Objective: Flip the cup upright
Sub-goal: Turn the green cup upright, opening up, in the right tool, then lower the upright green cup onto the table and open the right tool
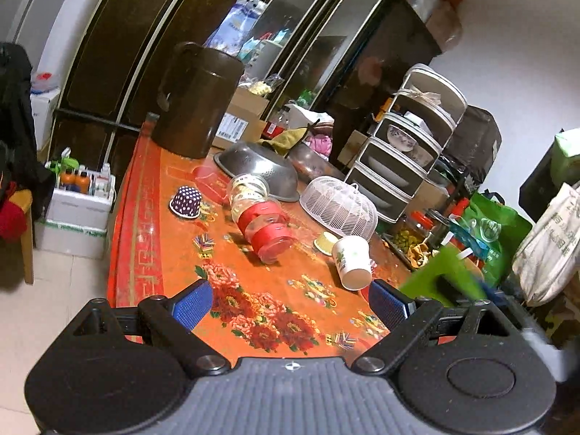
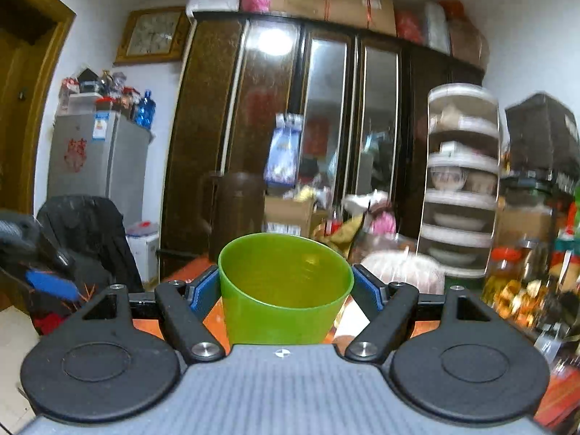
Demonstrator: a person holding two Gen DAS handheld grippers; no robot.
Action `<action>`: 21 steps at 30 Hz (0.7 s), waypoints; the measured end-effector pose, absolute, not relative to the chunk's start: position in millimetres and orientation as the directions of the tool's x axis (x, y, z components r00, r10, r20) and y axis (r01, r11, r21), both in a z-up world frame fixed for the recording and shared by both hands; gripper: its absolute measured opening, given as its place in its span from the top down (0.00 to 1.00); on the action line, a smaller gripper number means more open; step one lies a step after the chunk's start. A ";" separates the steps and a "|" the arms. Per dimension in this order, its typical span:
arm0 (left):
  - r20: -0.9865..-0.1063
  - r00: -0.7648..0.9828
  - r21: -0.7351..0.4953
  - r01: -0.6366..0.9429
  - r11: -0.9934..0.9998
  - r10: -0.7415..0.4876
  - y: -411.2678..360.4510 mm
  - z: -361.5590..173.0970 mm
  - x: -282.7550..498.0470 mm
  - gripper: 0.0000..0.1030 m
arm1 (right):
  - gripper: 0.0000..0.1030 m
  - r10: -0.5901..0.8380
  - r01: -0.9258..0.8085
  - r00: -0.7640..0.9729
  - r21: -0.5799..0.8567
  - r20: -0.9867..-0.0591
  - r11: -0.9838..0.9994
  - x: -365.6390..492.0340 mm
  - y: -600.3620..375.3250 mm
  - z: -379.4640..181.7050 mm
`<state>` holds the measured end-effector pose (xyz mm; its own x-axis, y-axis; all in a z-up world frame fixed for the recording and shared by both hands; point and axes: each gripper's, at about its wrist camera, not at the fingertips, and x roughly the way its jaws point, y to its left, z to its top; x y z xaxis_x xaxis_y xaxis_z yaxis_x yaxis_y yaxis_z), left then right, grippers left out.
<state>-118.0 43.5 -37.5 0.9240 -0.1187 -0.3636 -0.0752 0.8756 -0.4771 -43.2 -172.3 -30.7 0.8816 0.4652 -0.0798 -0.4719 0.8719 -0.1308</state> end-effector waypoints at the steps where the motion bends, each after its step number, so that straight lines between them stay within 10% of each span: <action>1: -0.360 0.925 -0.477 -0.071 0.876 -0.121 42.8 -37.8 -118.8 0.08 | 0.25 0.457 -0.467 0.883 -0.111 -0.108 0.877 -32.2 -168.6 -37.3; 21: -0.348 0.930 -0.483 -0.073 0.873 -0.115 47.6 -51.8 -120.3 0.08 | 0.25 0.423 -0.466 0.863 -0.109 -0.276 0.878 6.3 -133.7 -77.6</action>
<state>-120.3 47.6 -51.8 0.9304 -0.1150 -0.3480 -0.0728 0.8725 -0.4831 6.3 -133.7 -77.6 0.8629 0.4233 -0.2760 -0.4658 0.8781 -0.1095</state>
